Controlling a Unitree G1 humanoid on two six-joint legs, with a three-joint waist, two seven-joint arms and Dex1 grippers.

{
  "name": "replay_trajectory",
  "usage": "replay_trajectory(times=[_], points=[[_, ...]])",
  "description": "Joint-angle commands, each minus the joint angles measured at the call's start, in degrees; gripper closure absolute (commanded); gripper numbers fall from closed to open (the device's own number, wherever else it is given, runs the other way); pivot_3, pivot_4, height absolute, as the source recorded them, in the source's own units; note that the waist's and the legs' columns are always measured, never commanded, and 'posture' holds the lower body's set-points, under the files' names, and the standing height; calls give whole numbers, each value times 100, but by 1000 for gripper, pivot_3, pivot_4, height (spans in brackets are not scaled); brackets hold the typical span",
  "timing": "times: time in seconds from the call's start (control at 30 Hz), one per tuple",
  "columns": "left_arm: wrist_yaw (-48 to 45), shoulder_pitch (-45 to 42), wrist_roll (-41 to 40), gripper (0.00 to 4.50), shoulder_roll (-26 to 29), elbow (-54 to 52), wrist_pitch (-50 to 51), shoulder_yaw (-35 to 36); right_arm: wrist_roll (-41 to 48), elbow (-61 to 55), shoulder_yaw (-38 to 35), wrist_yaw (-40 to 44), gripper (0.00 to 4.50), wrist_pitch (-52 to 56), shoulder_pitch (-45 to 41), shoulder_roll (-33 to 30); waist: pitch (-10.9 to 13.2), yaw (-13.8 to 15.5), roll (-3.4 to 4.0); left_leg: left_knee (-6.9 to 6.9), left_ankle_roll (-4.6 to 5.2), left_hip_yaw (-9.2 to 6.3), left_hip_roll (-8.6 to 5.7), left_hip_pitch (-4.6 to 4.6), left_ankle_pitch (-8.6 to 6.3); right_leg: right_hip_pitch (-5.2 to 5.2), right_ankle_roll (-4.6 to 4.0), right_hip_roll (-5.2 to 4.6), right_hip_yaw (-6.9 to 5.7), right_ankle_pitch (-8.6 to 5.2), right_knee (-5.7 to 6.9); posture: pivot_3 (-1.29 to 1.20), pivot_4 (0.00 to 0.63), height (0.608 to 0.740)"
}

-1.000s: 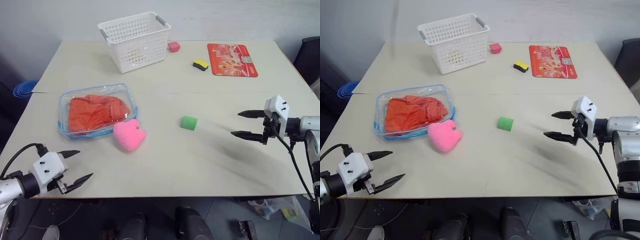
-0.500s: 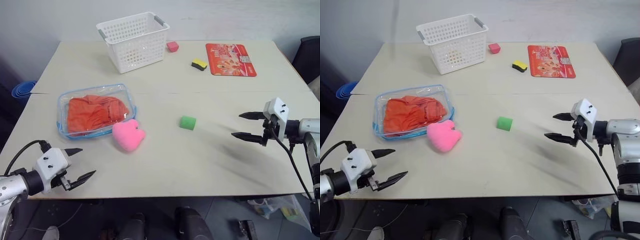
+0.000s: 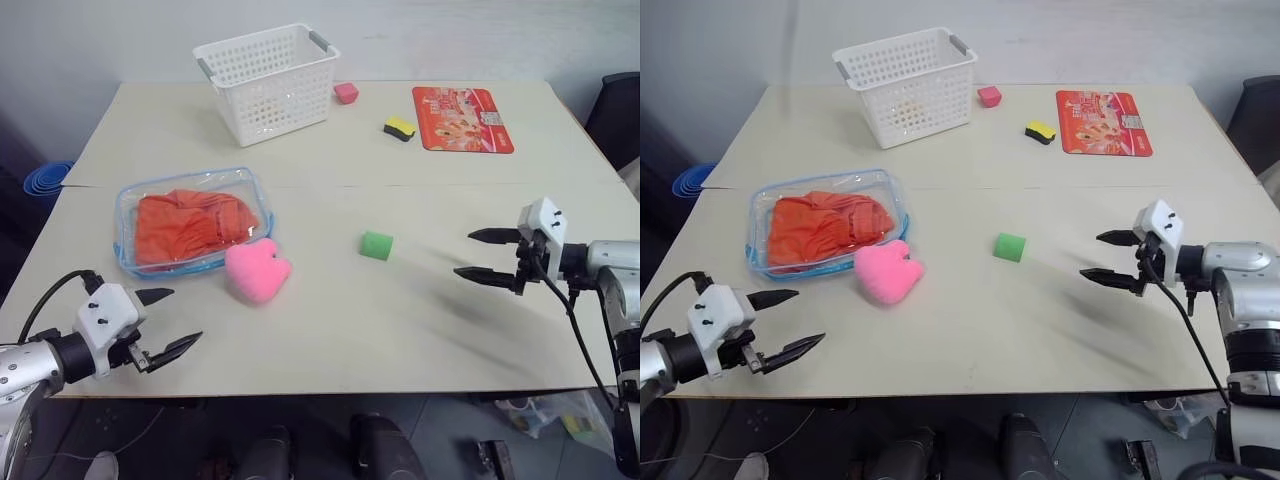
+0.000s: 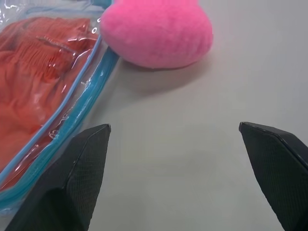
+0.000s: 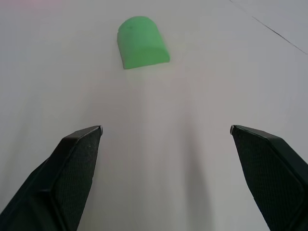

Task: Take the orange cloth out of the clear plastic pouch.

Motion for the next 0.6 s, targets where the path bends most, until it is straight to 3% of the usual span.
replay_trajectory(times=[0.03,0.37,0.6], points=[[52,-255,-606,0,23,-383,441,109,185,-428,-138,-187,32,111,-64,110,0,2,0,2,-1,0,0,-1,1,0,0,0,0,0,0,0,150,740],[1106,-2690,-2681,0,-76,-1116,2560,-905,76,-1616,569,-1155,32,903,-376,1263,0,0,0,58,-5,-12,-1,-10,0,0,1,3,-3,1,55,0,150,740],[1241,-3041,-2817,0,69,-1249,2760,-1243,-715,-840,1263,-1961,32,655,-767,2035,0,-11,0,63,-9,-9,-2,-11,1,-9,1,10,0,1,73,0,150,740]])
